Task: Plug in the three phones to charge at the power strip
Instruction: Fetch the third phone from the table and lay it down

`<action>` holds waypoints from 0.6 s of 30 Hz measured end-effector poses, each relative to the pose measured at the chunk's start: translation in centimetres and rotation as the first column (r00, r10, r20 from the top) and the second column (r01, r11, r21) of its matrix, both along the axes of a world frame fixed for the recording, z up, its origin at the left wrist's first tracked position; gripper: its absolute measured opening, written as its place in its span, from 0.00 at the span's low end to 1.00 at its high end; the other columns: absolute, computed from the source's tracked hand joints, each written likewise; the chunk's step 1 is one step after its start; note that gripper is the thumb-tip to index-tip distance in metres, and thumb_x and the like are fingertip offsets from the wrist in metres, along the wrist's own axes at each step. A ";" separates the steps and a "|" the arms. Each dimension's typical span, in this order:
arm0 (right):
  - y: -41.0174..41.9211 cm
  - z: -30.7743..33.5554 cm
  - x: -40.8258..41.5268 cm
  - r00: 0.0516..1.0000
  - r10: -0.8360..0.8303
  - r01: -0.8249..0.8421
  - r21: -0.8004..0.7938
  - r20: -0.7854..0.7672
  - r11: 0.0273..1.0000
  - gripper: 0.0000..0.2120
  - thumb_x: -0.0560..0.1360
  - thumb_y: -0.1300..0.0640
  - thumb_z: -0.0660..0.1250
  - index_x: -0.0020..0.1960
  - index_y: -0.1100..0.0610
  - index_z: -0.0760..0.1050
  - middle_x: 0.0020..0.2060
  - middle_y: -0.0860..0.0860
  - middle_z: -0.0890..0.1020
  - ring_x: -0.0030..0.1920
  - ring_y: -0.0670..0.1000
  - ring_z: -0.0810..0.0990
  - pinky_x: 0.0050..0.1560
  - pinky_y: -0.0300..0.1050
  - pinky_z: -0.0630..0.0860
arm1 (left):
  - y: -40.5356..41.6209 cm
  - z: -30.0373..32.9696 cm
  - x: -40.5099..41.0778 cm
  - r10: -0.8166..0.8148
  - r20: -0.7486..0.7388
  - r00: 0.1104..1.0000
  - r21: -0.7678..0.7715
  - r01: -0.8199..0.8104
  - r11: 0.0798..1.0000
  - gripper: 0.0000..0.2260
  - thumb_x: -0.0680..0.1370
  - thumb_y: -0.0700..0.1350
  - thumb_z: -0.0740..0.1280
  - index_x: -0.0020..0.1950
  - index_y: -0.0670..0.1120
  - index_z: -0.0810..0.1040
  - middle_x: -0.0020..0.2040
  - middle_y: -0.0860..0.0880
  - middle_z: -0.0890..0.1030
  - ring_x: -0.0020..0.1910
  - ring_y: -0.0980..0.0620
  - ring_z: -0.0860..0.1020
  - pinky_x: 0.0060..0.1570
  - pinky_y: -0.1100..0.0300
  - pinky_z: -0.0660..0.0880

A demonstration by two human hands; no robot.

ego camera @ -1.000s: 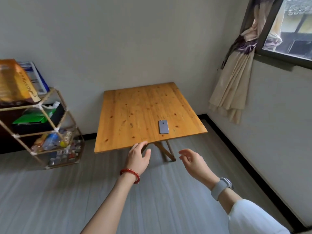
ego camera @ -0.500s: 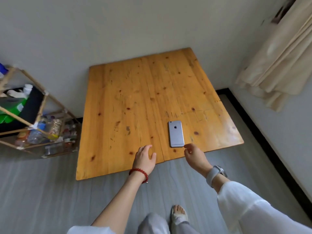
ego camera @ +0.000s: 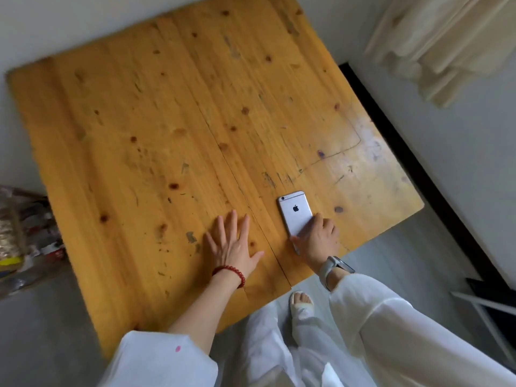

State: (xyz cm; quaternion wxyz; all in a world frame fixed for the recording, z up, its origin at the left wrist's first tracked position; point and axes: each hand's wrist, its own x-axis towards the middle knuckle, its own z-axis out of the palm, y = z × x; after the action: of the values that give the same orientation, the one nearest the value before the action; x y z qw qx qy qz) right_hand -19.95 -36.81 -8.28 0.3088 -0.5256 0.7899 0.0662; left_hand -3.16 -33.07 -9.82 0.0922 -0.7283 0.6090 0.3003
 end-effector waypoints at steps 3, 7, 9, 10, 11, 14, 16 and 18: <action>-0.5 -0.2 1.0 0.997 -0.074 0.075 0.052 -0.026 0.996 0.32 0.67 0.50 0.72 0.63 0.61 0.60 0.60 0.61 0.67 0.61 0.62 0.64 0.56 0.58 0.69 | -0.1 -0.8 0.7 -0.056 0.034 0.998 0.015 0.055 0.998 0.41 0.72 0.63 0.61 0.73 0.56 0.37 0.76 0.48 0.35 0.70 0.43 0.29 0.66 0.38 0.31; -0.5 0.3 1.8 0.986 -0.153 0.151 0.036 0.064 0.988 0.27 0.68 0.56 0.70 0.60 0.62 0.62 0.55 0.60 0.68 0.53 0.59 0.70 0.47 0.54 0.74 | 0.1 -1.2 0.8 -0.074 0.040 0.996 0.024 0.073 0.997 0.41 0.72 0.64 0.59 0.72 0.56 0.35 0.72 0.50 0.30 0.68 0.43 0.27 0.67 0.36 0.33; 0.1 0.8 2.0 0.971 -0.182 0.183 0.004 0.154 0.983 0.22 0.70 0.58 0.67 0.59 0.61 0.62 0.52 0.58 0.71 0.46 0.57 0.73 0.39 0.52 0.73 | 0.0 -1.1 0.9 -0.076 0.047 0.996 0.029 0.075 0.997 0.41 0.72 0.65 0.59 0.72 0.56 0.35 0.74 0.49 0.32 0.71 0.42 0.30 0.67 0.36 0.34; 0.4 1.1 2.0 0.960 -0.200 0.203 0.001 0.196 0.979 0.18 0.72 0.58 0.64 0.58 0.60 0.62 0.48 0.56 0.72 0.43 0.56 0.73 0.38 0.50 0.72 | 0.1 -1.0 0.8 -0.077 0.051 0.996 0.030 0.075 0.997 0.41 0.72 0.64 0.60 0.73 0.56 0.36 0.75 0.49 0.34 0.72 0.42 0.31 0.68 0.36 0.34; 0.9 1.4 1.9 0.952 -0.206 0.210 0.004 0.228 0.978 0.15 0.73 0.59 0.62 0.58 0.60 0.62 0.45 0.55 0.73 0.40 0.56 0.73 0.37 0.49 0.70 | 0.1 -0.9 0.7 -0.068 0.050 0.996 0.031 0.066 0.997 0.41 0.72 0.64 0.60 0.73 0.56 0.37 0.76 0.49 0.35 0.73 0.42 0.33 0.68 0.36 0.35; 2.8 2.1 0.9 0.928 -0.225 0.248 -0.044 0.297 0.968 0.11 0.76 0.60 0.57 0.57 0.61 0.64 0.41 0.54 0.73 0.38 0.56 0.72 0.36 0.47 0.68 | -0.5 -0.1 -0.1 0.023 -0.002 1.000 0.050 -0.023 0.998 0.38 0.72 0.58 0.65 0.74 0.54 0.44 0.77 0.48 0.39 0.74 0.41 0.36 0.70 0.36 0.40; 4.4 2.6 -0.1 0.884 -0.320 0.374 -0.104 0.342 0.921 0.10 0.77 0.61 0.56 0.57 0.61 0.64 0.42 0.56 0.74 0.40 0.60 0.74 0.37 0.48 0.68 | -1.4 0.7 -1.1 0.146 -0.091 0.985 0.066 -0.140 0.988 0.33 0.73 0.53 0.66 0.73 0.51 0.53 0.77 0.46 0.44 0.75 0.41 0.40 0.72 0.38 0.47; 6.4 3.4 -1.8 0.804 -0.433 0.528 -0.153 0.407 0.836 0.09 0.77 0.61 0.55 0.57 0.61 0.65 0.44 0.58 0.77 0.43 0.62 0.75 0.40 0.51 0.69 | -2.0 1.9 -2.8 0.197 -0.202 0.959 0.049 -0.191 0.980 0.28 0.74 0.51 0.65 0.71 0.47 0.60 0.76 0.44 0.50 0.75 0.42 0.47 0.72 0.43 0.53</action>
State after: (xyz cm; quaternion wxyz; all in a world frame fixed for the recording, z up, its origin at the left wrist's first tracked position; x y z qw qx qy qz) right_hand -21.77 -30.37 -4.86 0.3818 -0.3450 0.8301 -0.2146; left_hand -5.95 -35.06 -7.87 0.0094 -0.7481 0.5366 0.3903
